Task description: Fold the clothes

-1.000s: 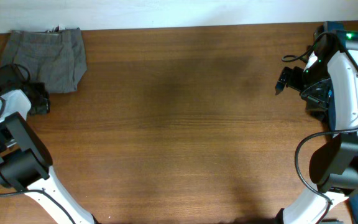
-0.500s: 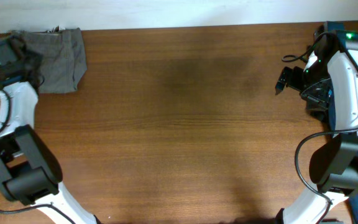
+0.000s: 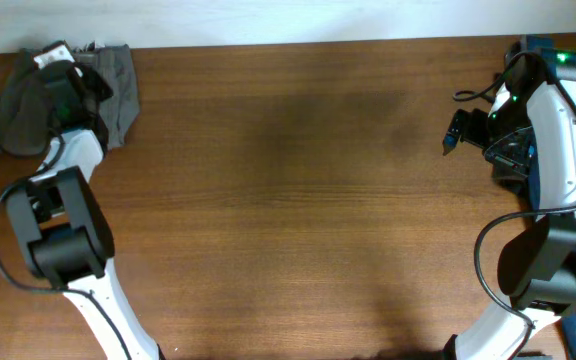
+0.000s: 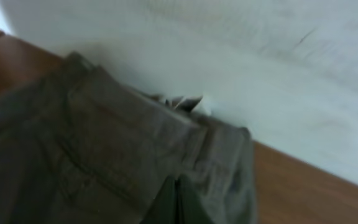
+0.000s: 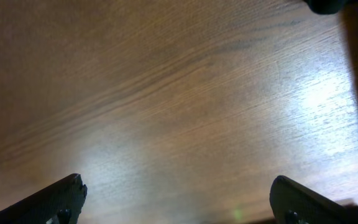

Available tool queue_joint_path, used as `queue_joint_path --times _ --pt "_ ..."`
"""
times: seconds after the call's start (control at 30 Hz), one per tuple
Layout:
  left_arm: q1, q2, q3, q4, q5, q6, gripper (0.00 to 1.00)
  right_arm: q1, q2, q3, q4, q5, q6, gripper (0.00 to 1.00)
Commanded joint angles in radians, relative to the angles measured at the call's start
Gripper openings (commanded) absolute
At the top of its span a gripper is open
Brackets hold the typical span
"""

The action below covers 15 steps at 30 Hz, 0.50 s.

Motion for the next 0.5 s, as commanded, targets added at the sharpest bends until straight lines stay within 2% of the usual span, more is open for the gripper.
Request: queue_joint_path --times 0.0,0.17,0.47 --pt "0.005 0.087 -0.001 0.074 -0.089 0.039 0.01 0.000 -0.003 0.000 -0.011 0.002 -0.025 0.99" --pt "0.005 0.177 -0.001 0.100 -0.093 0.161 0.00 0.000 -0.003 0.000 -0.016 0.002 -0.025 0.99" --pt "0.006 0.217 -0.001 0.051 -0.093 0.184 0.00 0.000 -0.003 0.000 -0.018 0.002 -0.025 0.99"
